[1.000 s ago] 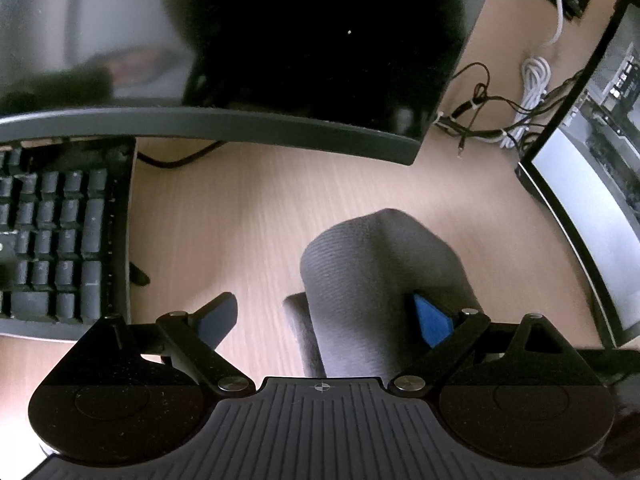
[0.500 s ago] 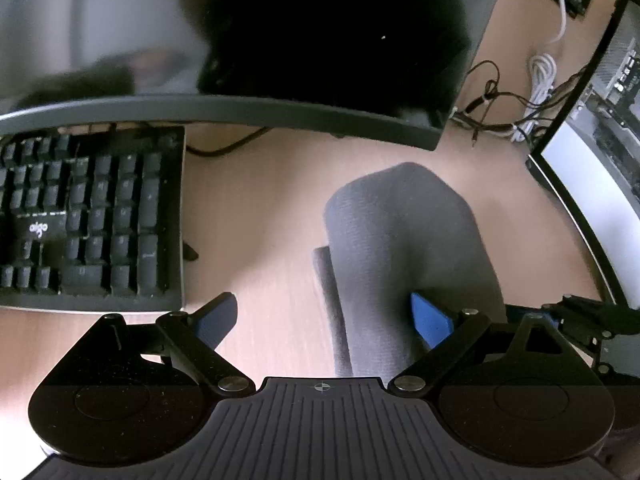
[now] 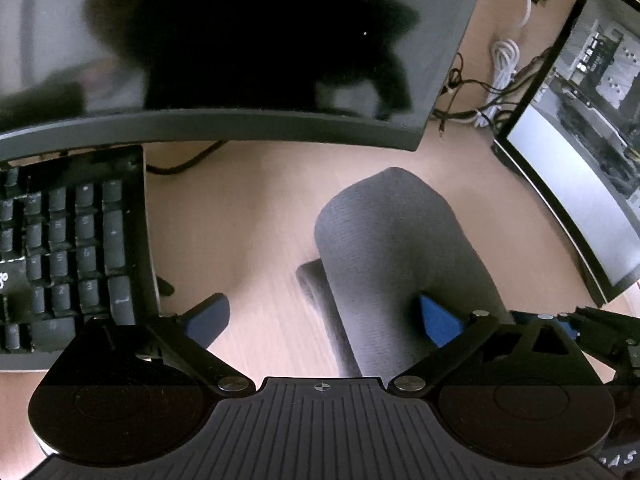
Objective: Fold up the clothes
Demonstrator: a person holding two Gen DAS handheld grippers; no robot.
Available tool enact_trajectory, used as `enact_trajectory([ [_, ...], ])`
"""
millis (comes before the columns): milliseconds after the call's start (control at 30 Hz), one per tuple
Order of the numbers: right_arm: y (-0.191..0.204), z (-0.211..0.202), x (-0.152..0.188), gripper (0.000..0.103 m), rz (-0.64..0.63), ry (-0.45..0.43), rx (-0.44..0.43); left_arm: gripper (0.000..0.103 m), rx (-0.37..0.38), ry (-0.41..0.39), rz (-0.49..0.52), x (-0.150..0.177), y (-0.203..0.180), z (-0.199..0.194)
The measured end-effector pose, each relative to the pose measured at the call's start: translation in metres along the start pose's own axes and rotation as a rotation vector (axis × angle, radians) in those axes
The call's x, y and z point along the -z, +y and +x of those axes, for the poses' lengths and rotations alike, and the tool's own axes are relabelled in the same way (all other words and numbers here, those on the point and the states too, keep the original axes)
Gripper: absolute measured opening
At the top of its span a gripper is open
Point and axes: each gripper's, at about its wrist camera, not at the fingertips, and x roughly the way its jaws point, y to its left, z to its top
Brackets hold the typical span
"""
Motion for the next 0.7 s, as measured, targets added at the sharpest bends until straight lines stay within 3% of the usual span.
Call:
enact_trajectory([
  [100, 0.013, 0.017, 0.000, 0.088, -0.051, 0.020, 0.070, 0.103, 0.004, 0.013, 0.012, 0.001, 0.004, 0.000],
  [200, 0.011, 0.033, 0.003, 0.102, -0.052, 0.040, 0.084, 0.103, -0.004, 0.013, 0.008, 0.004, 0.009, 0.003],
  [333, 0.006, 0.026, 0.000, 0.102, -0.028, 0.022, 0.060, 0.103, 0.009, 0.008, -0.035, 0.005, 0.013, -0.002],
  [467, 0.004, 0.009, 0.000, 0.101, -0.067, -0.042, 0.116, 0.103, 0.015, 0.002, -0.071, 0.008, 0.014, -0.001],
  [700, -0.005, 0.022, -0.002, 0.102, -0.078, -0.023, 0.120, 0.103, -0.026, -0.009, -0.062, 0.004, 0.007, 0.003],
])
